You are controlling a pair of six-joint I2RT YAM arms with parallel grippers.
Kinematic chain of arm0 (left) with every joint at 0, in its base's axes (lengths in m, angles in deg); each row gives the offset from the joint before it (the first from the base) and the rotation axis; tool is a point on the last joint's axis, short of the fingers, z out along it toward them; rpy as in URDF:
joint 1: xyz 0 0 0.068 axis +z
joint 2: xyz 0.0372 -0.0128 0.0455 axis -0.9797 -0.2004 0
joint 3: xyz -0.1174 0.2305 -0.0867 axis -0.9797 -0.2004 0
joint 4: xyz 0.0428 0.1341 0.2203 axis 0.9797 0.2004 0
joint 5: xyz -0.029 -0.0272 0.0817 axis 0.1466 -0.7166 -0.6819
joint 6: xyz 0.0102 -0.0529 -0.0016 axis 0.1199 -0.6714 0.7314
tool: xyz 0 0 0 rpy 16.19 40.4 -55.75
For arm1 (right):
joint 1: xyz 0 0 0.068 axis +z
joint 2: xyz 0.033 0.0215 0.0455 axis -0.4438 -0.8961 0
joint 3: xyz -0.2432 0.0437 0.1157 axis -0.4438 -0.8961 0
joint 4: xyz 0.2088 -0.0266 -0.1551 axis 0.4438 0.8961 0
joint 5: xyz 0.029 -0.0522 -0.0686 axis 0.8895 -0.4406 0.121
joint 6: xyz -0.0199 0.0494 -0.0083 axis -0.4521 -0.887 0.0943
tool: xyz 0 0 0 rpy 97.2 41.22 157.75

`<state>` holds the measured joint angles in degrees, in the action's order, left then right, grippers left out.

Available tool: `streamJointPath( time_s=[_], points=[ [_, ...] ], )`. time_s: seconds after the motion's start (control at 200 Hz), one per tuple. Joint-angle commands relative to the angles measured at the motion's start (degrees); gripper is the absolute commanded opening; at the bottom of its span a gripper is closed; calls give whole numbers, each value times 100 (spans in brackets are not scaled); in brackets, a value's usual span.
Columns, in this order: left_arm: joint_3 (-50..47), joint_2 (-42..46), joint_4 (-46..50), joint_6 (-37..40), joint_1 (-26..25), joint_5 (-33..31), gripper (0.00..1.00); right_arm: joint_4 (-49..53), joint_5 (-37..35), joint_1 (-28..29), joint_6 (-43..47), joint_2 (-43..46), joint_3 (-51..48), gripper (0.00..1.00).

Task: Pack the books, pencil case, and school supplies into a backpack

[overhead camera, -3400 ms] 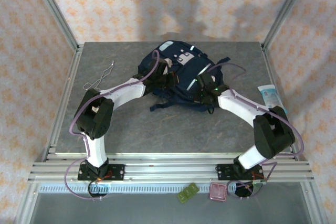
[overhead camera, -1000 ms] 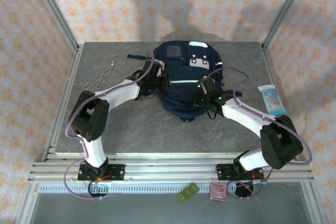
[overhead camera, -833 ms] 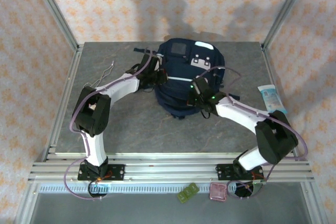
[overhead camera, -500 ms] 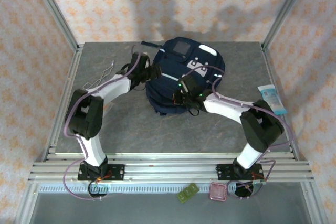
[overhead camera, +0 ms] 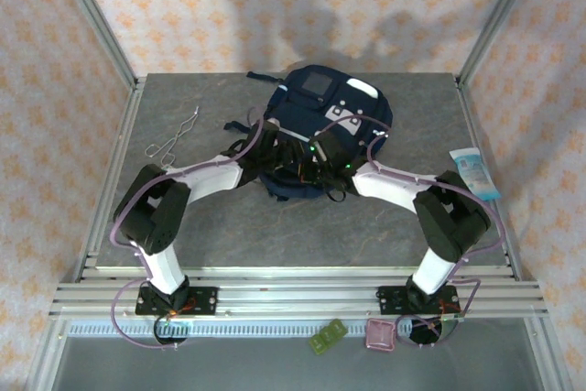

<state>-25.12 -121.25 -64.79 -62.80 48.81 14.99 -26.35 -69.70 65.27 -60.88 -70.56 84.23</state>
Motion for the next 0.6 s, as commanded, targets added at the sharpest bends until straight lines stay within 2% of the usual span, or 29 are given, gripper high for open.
streamJointPath(
  time_s=[0.0, 0.085, 0.145, 0.395, 0.596],
  points=[
    [402, -310, -33, 41, -16, -306, 38, -193, 93, 54, -49, 62, 47, 0],
    [525, -424, 46, 113, 17, -331, 20, -21, -41, 55, -23, 96, 52, 0],
    [528, -427, 23, 120, 57, -281, 0, 185, -217, 47, 4, 146, 56, 0],
    [362, -236, -15, 236, 284, -150, 0, 874, -923, -165, 49, 686, -301, 0],
    [295, -129, -7, 400, 448, -33, 0, 1193, -1410, -797, 230, 1021, -699, 0]
  ],
)
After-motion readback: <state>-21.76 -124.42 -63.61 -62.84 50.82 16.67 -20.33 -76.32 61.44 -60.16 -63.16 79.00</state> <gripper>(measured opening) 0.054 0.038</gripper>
